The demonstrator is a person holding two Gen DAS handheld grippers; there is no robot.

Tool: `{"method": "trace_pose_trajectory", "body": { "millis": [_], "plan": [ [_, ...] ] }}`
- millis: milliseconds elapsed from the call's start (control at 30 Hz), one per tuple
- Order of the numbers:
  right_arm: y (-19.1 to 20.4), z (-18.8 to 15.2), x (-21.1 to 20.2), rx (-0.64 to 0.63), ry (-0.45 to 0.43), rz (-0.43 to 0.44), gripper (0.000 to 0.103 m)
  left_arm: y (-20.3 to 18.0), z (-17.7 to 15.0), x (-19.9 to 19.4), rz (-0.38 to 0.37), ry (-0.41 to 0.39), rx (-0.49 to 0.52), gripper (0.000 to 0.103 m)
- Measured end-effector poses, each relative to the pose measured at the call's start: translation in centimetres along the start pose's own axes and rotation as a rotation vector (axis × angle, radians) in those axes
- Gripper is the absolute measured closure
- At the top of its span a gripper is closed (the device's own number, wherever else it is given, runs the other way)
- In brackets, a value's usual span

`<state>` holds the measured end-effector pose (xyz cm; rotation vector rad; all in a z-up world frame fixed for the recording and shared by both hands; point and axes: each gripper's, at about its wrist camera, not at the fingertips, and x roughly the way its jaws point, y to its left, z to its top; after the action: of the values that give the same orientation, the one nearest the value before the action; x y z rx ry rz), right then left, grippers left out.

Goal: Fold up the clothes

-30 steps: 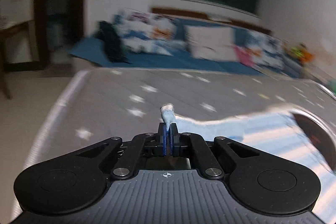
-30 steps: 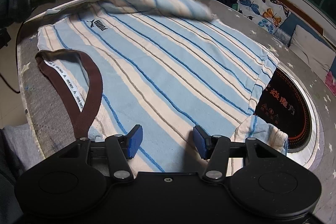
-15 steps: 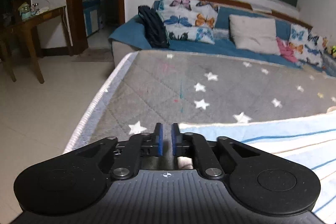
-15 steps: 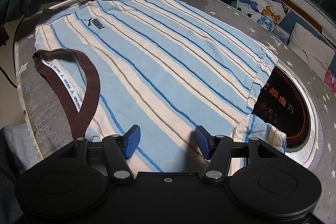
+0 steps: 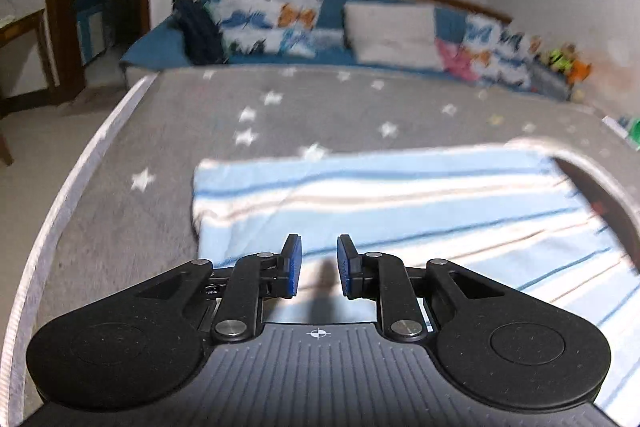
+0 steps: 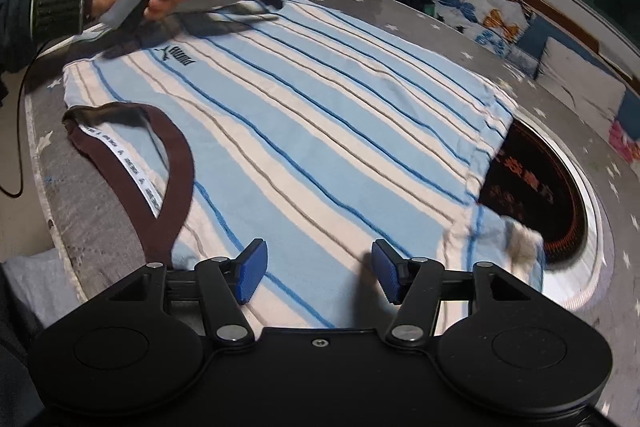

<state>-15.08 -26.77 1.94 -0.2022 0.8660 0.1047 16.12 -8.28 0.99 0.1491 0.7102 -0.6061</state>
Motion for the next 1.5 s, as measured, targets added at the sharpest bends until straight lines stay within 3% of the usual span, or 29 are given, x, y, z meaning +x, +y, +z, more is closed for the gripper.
{"method": "trace_pose_trajectory", "body": {
  "millis": [100, 367, 567, 767, 933, 1100, 1267, 1433, 1500],
  "plan": [
    [-0.8, -0.7, -0.7, 0.035, -0.001, -0.029, 0.042, 0.3, -0.1, -0.5, -0.002, 0.008, -0.031, 0.082],
    [-3.0, -1.6, -1.2, 0.157, -0.061, -0.036, 0.041, -1.4, -3.7, -8.1, -0.02, -0.048, 0.014, 0.066],
    [-4.8, -3.3, -0.9, 0.248, -0.05, -0.062, 0.039, -2.8, -6.5, -13.7, -0.032, -0.091, 0.049, 0.059],
    [-5.6, -5.7, -2.4, 0.338, -0.074, -0.107, 0.039, -5.8, -11.3, -17.9, 0.029, -0.145, 0.119, 0.05],
    [-6.0, -7.2, -3.4, 0.434, -0.139, -0.115, 0.038, -8.0, -14.7, -19.7, 0.052, -0.156, 0.133, 0.039],
    [-7.1, -8.9, -4.8, 0.561, -0.198, -0.161, 0.037, -8.3, -16.0, -20.3, 0.04, -0.139, 0.099, 0.036],
    [-8.8, -10.6, -5.2, 0.664, -0.201, -0.207, 0.037, -7.8, -16.5, -20.1, 0.053, -0.117, 0.079, 0.036],
    [-9.4, -11.0, -5.2, 0.719, -0.232, -0.18, 0.037, -7.6, -16.9, -19.7, 0.071, -0.096, 0.07, 0.035],
    [-9.3, -10.8, -4.8, 0.713, -0.236, -0.178, 0.046, -7.4, -16.9, -19.6, 0.074, -0.09, 0.06, 0.035]
  ]
}}
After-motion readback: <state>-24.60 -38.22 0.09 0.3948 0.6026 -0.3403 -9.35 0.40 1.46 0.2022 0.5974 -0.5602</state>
